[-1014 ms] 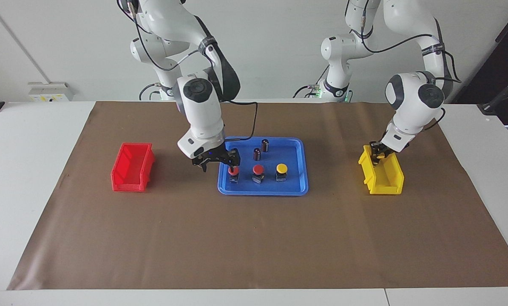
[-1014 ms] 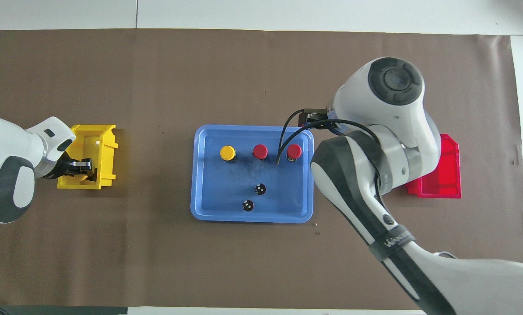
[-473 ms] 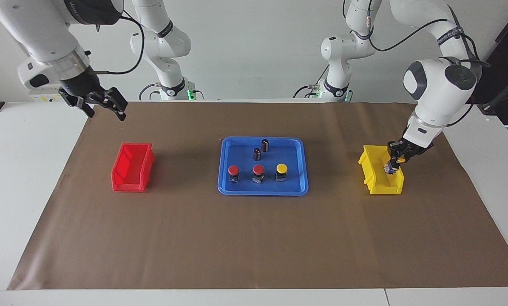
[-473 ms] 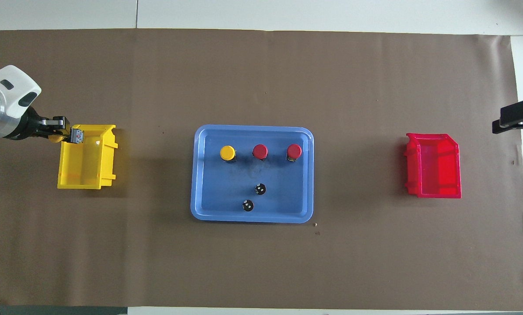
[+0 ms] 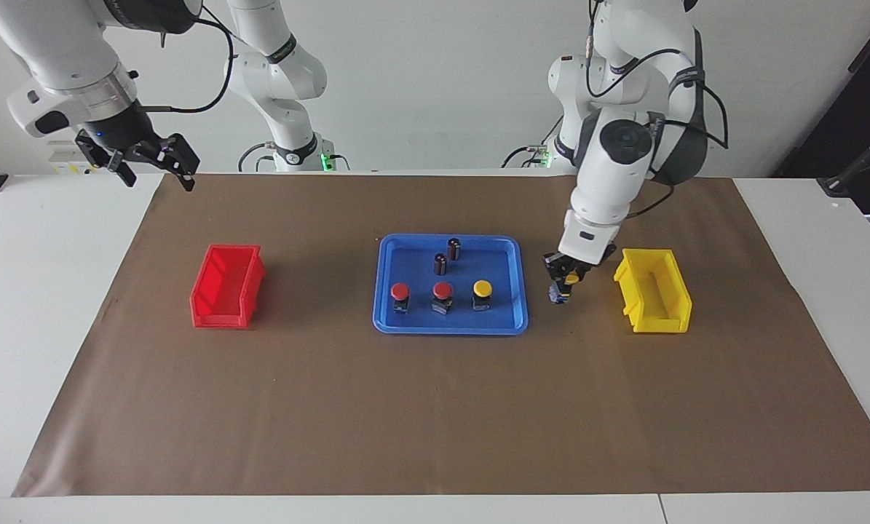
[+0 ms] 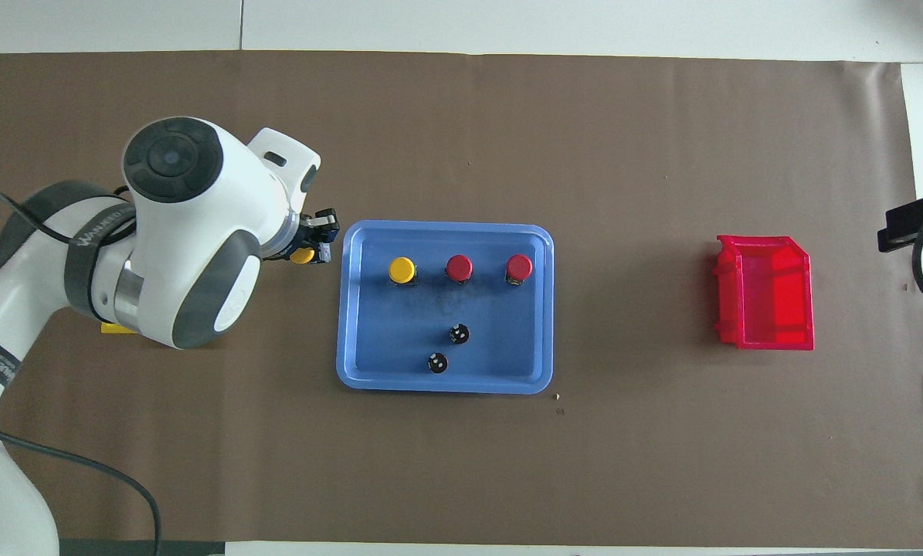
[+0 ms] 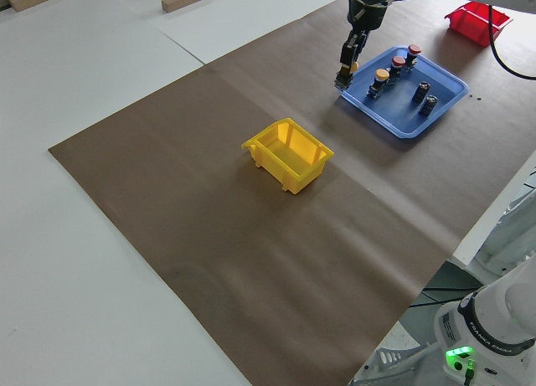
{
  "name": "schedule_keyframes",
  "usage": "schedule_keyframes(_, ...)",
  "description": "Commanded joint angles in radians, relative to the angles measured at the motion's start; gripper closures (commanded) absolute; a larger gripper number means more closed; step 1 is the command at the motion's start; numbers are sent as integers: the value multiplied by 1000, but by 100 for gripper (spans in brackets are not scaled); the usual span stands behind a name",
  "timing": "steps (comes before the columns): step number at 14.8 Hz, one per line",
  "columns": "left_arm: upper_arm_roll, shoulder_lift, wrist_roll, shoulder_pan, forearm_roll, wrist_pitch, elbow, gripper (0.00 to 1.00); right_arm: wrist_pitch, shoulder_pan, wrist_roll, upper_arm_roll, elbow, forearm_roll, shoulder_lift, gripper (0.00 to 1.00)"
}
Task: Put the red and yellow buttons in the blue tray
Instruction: 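Lower the yellow button into the tray with the left gripper and release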
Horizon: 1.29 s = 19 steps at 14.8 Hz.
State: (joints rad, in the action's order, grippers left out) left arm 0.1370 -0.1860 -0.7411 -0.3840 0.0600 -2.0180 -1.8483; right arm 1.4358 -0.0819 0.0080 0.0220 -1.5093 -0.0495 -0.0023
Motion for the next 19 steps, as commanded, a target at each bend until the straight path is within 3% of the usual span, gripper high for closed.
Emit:
schedule_keyframes(1, -17, -23, -82, -68, 29, -41, -20, 99, -5, -33, -11, 27, -19, -9, -15, 0)
schedule_keyframes(9, -17, -61, -89, -88, 35, -105, -66, 98, -2, -30, -20, 24, -19, -1, -2, 0)
schedule_keyframes(10, -17, -63, -87, -88, 46, -113, -72, 90, -2, -30, -20, 24, -20, -1, -2, 0)
schedule_keyframes(11, -17, -70, -84, -87, 52, -123, -74, 71, -2, -30, -22, 24, -20, 0, -2, 0)
schedule_keyframes(12, -17, -72, -80, -84, 52, -126, -75, 43, 0, -30, -26, 24, -20, 0, -2, 0)
schedule_keyframes(13, -17, -72, -72, -81, 53, -125, -74, 25, 3, -30, -28, 24, -20, 0, -2, 0)
schedule_keyframes(15, -22, -69, -22, -73, 53, -114, -66, 8, 3, -21, -28, 24, -20, -1, -2, 0)
schedule_keyframes(19, -25, -58, 95, -21, 50, -42, 6, 4, 0, -19, -28, 24, -20, -1, -2, 0)
